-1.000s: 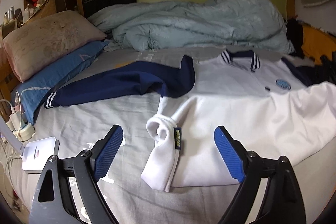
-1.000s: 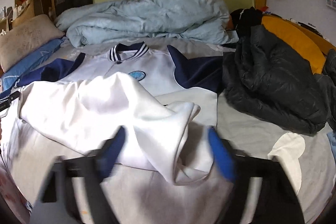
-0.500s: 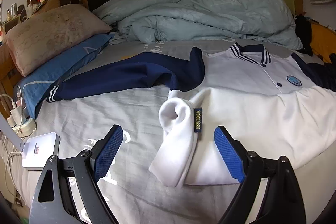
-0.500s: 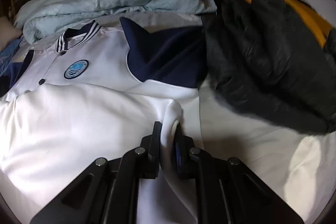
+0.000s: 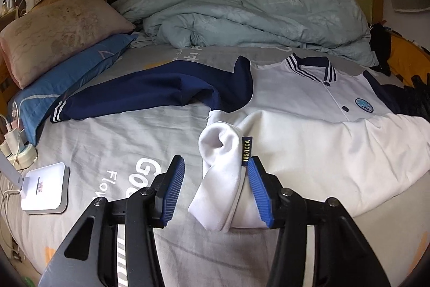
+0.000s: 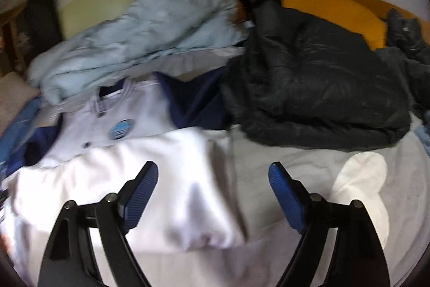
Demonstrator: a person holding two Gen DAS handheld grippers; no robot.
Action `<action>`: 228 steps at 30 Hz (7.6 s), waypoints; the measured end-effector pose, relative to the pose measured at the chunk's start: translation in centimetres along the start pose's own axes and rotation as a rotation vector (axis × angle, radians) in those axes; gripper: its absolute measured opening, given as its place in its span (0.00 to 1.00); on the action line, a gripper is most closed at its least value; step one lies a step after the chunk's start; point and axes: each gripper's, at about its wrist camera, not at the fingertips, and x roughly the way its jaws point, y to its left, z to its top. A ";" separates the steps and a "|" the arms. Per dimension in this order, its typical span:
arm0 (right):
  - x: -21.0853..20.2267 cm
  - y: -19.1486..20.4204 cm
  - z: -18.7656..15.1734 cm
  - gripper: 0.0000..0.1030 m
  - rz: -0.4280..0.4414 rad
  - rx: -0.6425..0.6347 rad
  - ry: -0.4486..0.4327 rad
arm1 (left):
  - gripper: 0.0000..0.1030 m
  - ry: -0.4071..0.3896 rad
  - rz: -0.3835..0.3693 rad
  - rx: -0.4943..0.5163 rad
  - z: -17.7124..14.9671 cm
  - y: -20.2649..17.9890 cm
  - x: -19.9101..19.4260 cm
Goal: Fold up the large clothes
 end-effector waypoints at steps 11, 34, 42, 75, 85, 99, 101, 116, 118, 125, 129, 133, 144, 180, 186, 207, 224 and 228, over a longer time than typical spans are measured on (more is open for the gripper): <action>1.3 3.1 -3.5 0.72 0.037 -0.073 0.158 | 0.48 0.161 -0.055 0.022 -2.6 0.1 1.6; 4.6 2.4 -4.7 0.69 -0.091 -0.099 0.260 | 0.04 0.033 0.038 -0.083 -0.5 4.3 -0.5; 4.6 2.5 -4.8 0.70 -0.086 -0.091 0.255 | 0.33 0.200 0.048 -0.178 -2.1 6.7 3.4; 3.1 1.2 -3.7 0.17 -0.049 0.005 0.094 | 0.01 0.088 -0.081 -0.333 4.1 12.3 6.9; 1.3 2.6 -3.8 0.37 -0.016 -0.043 0.036 | 0.33 -0.041 -0.200 -0.085 3.6 5.2 0.3; -0.7 4.5 -3.9 0.68 0.001 -0.132 -0.055 | 0.44 -0.186 -0.176 -0.151 3.1 4.5 -3.5; -0.7 4.6 -4.0 0.69 0.045 -0.131 -0.040 | 0.44 -0.172 -0.164 -0.126 3.2 4.3 -3.6; 1.4 8.4 -5.9 0.68 0.169 -0.237 0.073 | 0.58 -0.113 -0.164 -0.039 2.4 2.1 -2.1; 1.4 8.5 -6.2 0.62 0.118 -0.235 0.042 | 0.56 -0.109 -0.161 -0.017 2.1 1.7 -2.0; -0.1 7.5 -6.0 0.55 0.063 -0.114 -0.036 | 0.50 -0.116 -0.182 0.005 0.6 -0.8 -2.8; -1.1 7.8 -5.7 0.54 0.093 -0.121 -0.056 | 0.58 -0.056 -0.188 -0.006 -0.1 -2.6 -3.1; -0.7 8.4 -6.3 0.54 0.179 -0.100 0.055 | 0.63 0.051 -0.236 -0.013 -1.8 -4.2 -2.2; 2.9 6.5 -9.3 0.67 0.269 0.133 0.283 | 0.69 0.291 -0.412 -0.237 -4.6 -4.3 2.5; -1.1 9.7 -11.9 0.14 0.155 -0.123 0.179 | 0.29 0.190 -0.234 -0.196 -7.8 -0.2 -2.3; -1.8 10.5 -12.4 0.30 0.165 -0.171 0.171 | 0.51 0.273 -0.360 -0.128 -8.8 -1.7 -2.3; -7.5 11.0 -11.3 0.43 0.253 -0.158 0.043 | 0.82 -0.239 -0.264 -0.002 -5.4 -4.6 -13.5; -2.8 3.8 2.5 0.41 0.116 0.122 -0.008 | 0.90 -0.287 -0.223 0.025 4.8 -8.9 -8.5; 3.3 2.5 3.8 0.33 0.029 0.168 0.073 | 0.90 -0.236 -0.217 0.026 3.3 -10.0 -4.3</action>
